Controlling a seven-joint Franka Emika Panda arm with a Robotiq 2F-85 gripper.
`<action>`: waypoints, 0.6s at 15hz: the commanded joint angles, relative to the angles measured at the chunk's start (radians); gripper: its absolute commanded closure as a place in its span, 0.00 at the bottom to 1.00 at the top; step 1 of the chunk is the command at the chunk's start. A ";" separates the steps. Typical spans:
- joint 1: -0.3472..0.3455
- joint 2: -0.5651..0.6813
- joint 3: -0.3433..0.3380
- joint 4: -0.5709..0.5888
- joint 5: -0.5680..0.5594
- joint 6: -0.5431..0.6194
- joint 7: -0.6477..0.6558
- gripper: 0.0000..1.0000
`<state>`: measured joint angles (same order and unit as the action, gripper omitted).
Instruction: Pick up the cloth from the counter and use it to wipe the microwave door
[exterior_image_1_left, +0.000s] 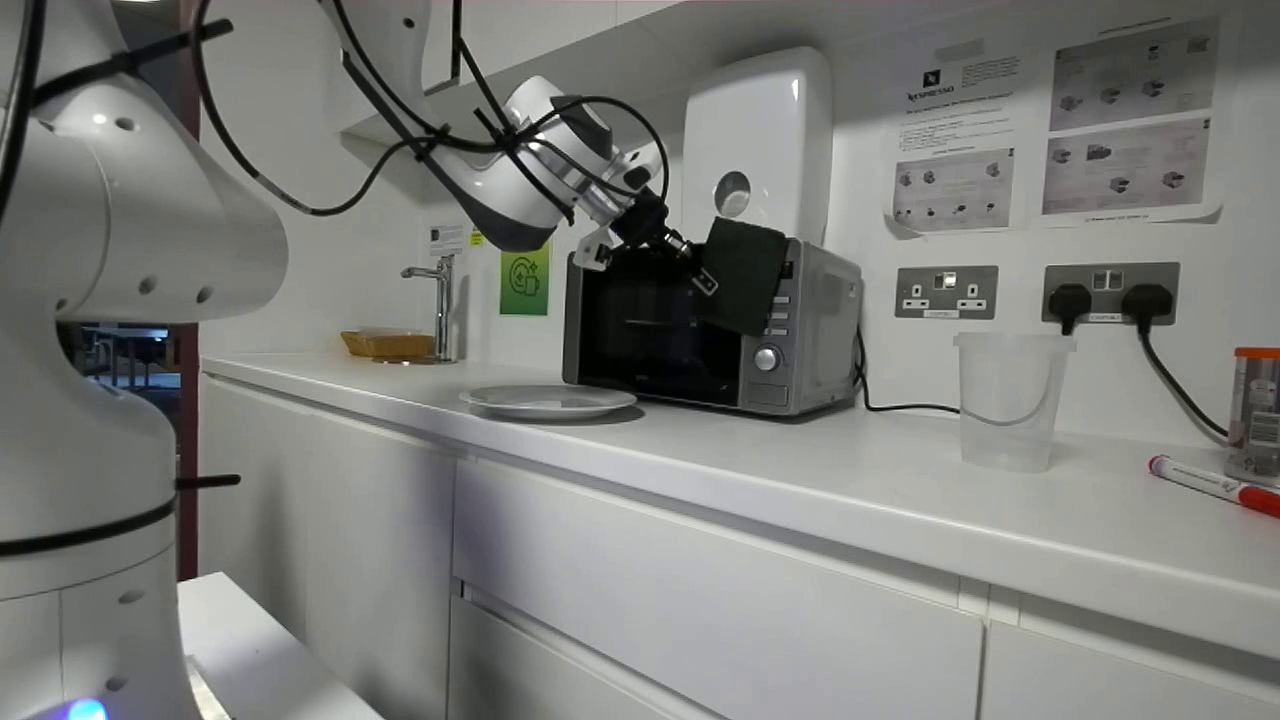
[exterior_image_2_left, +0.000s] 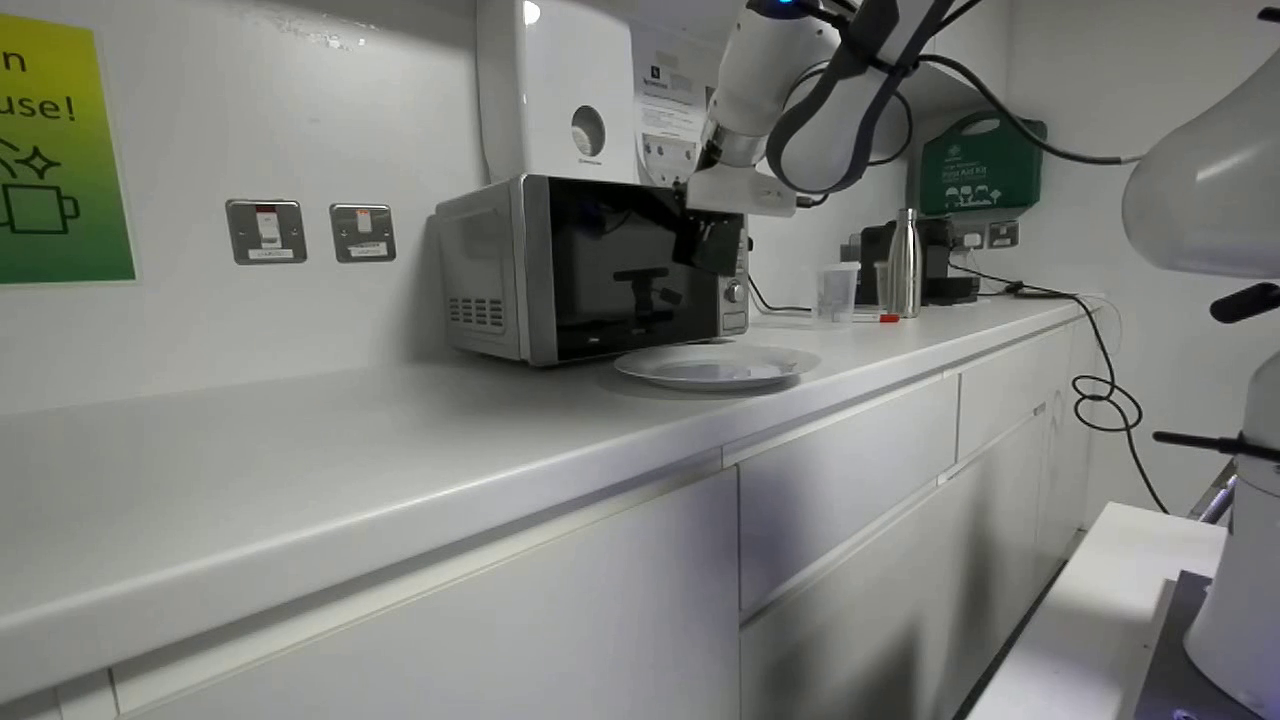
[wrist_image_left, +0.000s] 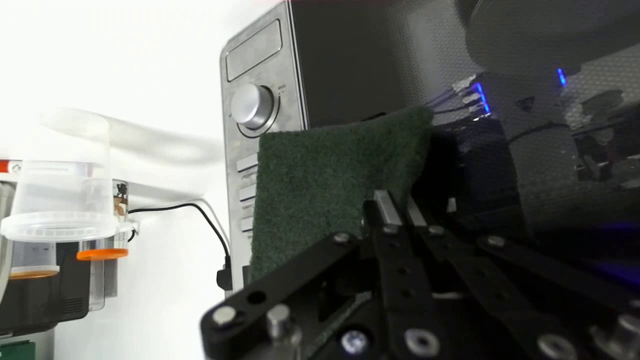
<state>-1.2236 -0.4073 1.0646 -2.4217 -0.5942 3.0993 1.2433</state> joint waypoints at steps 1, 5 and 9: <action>-0.056 -0.001 0.040 0.057 -0.007 0.019 0.013 0.99; -0.023 -0.004 0.038 0.064 0.012 0.010 0.019 0.99; 0.038 0.001 0.020 0.068 0.040 -0.013 0.012 0.99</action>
<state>-1.2181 -0.4295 1.0703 -2.4199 -0.5775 3.0911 1.2447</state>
